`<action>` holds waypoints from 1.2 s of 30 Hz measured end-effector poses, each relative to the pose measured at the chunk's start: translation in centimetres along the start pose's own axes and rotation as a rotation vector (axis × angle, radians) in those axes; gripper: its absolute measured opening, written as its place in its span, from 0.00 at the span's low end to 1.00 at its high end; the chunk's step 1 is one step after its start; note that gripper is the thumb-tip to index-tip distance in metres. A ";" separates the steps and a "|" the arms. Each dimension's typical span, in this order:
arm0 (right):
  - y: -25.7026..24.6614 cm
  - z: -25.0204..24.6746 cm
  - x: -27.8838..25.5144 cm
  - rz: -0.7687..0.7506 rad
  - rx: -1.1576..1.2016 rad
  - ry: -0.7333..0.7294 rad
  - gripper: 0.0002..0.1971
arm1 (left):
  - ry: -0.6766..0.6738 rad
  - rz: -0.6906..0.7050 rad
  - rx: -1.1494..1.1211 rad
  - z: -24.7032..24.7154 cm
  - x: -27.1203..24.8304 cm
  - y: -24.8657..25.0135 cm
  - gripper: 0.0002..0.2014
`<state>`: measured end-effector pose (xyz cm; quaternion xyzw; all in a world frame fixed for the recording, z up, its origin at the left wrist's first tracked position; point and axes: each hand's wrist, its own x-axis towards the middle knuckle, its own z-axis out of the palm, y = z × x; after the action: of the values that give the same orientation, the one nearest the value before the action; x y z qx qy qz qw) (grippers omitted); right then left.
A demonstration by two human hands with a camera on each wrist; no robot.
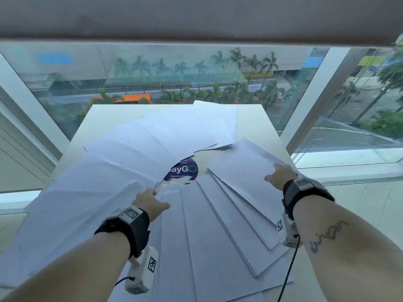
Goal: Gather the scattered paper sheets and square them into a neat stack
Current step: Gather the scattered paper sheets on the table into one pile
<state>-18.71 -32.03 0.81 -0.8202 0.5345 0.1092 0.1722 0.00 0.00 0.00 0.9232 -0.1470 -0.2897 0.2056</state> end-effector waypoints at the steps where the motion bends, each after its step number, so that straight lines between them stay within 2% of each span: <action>1: 0.1 -0.3 0.2 -0.009 -0.032 -0.002 0.33 | -0.009 -0.029 0.005 0.0 0.1 -0.1 0.33; 5: 0.7 -0.6 2.5 0.002 -0.074 0.009 0.37 | -0.043 -0.112 -0.025 0.3 0.6 -0.5 0.35; 7: 1.1 -0.4 3.5 -0.005 -0.068 0.000 0.41 | -0.062 -0.125 0.034 0.4 0.8 -0.4 0.35; 14: 3.1 0.7 5.8 -0.004 -0.023 -0.061 0.50 | -0.065 -0.130 0.122 0.4 1.4 -0.3 0.36; 22: 4.8 1.6 5.8 0.008 0.033 -0.053 0.58 | -0.024 -0.124 0.135 0.6 1.2 -0.3 0.36; 27: 4.4 0.9 5.3 -0.007 -0.020 -0.082 0.56 | -0.007 -0.095 0.133 0.8 0.8 0.1 0.35; 31: 4.5 0.1 5.4 0.044 -0.016 -0.076 0.50 | 0.000 -0.059 0.095 1.1 0.3 -0.1 0.33; 36: 4.6 -0.1 4.9 0.056 -0.021 -0.076 0.41 | -0.054 -0.070 -0.082 0.5 0.0 -0.8 0.32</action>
<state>-20.95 -37.85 -1.68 -0.8020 0.5491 0.1506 0.1808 -0.16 0.57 -0.73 0.9104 -0.1081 -0.3274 0.2288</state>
